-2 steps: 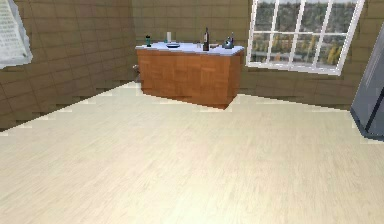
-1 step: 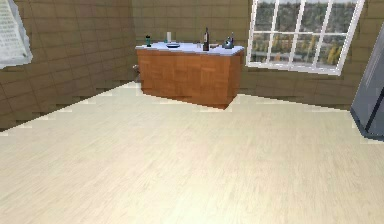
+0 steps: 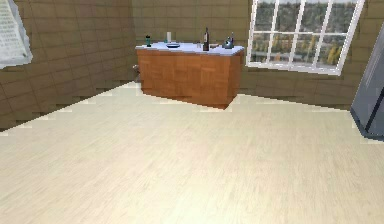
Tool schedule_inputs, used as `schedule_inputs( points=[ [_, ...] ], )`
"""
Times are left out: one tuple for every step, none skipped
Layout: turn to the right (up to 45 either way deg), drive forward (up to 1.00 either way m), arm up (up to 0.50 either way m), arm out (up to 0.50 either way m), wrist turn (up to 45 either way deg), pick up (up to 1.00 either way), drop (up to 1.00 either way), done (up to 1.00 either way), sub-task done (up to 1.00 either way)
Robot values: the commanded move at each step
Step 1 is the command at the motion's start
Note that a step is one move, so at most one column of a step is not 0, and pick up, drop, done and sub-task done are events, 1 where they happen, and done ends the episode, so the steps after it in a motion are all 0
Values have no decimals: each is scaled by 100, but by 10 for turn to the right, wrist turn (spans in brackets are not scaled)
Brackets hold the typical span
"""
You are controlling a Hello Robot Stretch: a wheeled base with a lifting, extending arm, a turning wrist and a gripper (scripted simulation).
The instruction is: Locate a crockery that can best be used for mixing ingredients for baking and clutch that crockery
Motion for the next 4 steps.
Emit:
schedule_inputs(
  points=[
    [0, 0, 0, 0, 450, 0, 0, 0, 0],
    [0, 0, 0, 0, 60, 0, 0, 0, 0],
    [0, 0, -30, 0, 0, 0, 0, 0, 0],
    [0, 0, 0, 0, 0, 100, 0, 0, 0]
  ],
)
